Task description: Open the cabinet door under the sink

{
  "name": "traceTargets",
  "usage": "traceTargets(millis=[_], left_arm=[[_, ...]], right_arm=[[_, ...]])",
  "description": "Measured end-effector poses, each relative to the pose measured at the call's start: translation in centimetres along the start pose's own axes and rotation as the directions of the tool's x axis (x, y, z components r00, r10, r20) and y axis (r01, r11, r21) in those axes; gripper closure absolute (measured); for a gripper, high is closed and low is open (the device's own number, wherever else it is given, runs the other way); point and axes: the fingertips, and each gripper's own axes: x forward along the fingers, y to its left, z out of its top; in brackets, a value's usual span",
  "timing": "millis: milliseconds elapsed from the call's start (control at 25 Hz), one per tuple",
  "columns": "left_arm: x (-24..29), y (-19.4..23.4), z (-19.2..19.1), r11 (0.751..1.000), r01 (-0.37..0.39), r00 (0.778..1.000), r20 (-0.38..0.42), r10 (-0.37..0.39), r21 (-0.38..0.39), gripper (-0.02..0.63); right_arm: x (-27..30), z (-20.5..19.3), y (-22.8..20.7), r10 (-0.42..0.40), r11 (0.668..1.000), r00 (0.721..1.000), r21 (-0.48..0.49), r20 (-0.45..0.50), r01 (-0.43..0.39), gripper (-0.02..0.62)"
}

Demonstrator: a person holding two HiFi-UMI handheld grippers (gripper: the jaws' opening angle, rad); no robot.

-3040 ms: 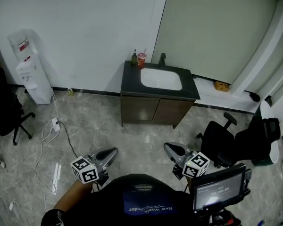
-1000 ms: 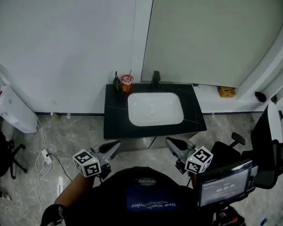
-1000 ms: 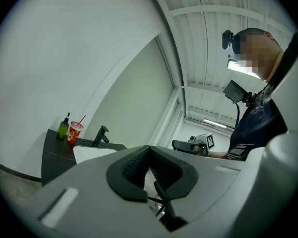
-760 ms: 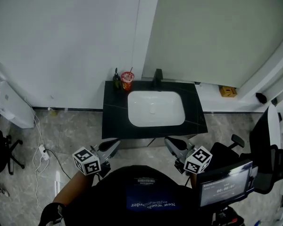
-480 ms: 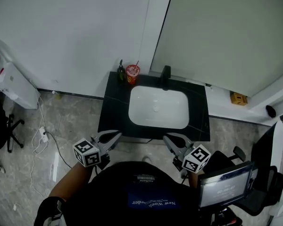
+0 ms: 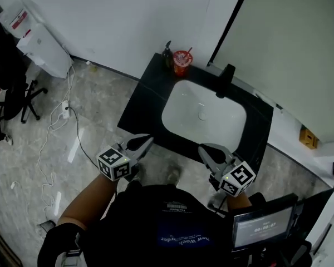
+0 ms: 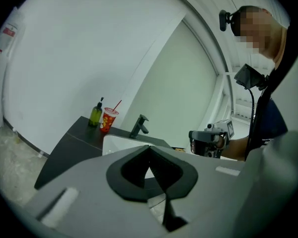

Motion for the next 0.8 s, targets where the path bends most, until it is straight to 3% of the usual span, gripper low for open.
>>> traceTargets(millis=[160,320,600,800], left_arm=[[-0.5,2.1,-2.6,0.999,-0.041,0.999,-0.021,0.041,-0.024,0.604],[-0.8,4.4,-5.2,0.999,-0.032,0.998,-0.047,0.031,-0.032,0.604],[-2.2,7.4,-12.8,0.988,0.078,0.982,-0.180,-0.053,0.136,0.604],[-2.8,8.3,-17.7,0.945,0.198,0.952,-0.282,-0.122,0.261,0.604]], right_arm=[[2.9,-2.0,0.4,0.031,1.000,0.999,0.003,-0.038,-0.031,0.594],[6.5,-4.1,1.2,0.032,0.999,0.997,-0.011,-0.074,-0.033,0.594],[11.2,-8.5,4.6,0.001,1.000,0.997,0.028,-0.079,0.001,0.594],[13.4,-11.9,5.9,-0.039,0.996,0.997,0.073,-0.061,0.043,0.594]])
